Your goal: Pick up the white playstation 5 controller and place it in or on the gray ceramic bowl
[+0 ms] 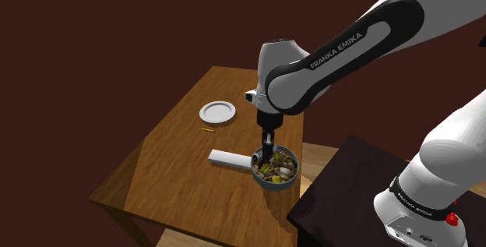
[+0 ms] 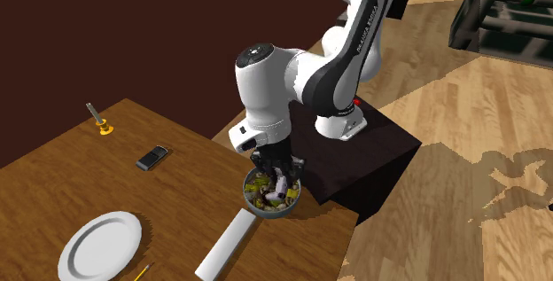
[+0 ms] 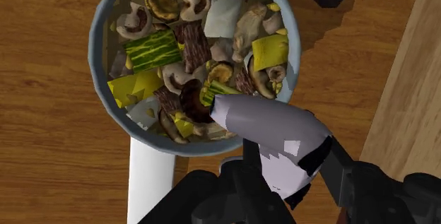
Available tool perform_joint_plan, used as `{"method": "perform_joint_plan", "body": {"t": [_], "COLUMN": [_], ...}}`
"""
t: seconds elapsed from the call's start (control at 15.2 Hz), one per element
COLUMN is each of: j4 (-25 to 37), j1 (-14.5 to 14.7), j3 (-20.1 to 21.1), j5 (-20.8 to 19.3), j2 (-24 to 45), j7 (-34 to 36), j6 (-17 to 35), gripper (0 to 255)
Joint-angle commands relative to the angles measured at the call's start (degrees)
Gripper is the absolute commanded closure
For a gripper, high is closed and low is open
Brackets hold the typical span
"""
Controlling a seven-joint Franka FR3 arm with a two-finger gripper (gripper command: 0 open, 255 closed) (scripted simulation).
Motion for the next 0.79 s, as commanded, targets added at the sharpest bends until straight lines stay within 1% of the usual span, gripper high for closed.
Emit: {"method": "perform_joint_plan", "body": {"t": [0.0,0.13,0.73], "j4": [-2.81,-5.26,-7.23], "j1": [-0.21,-0.87,-1.52], "j3": [-2.28,-4.94,-2.98], "j5": [1.71,2.39,1.74], "j2": [-3.04,-5.92,1.98], "j7": [-4.08,-8.03,-8.2], "j6": [-0.93,-2.26,7.4], "gripper": [255,255,255]}}
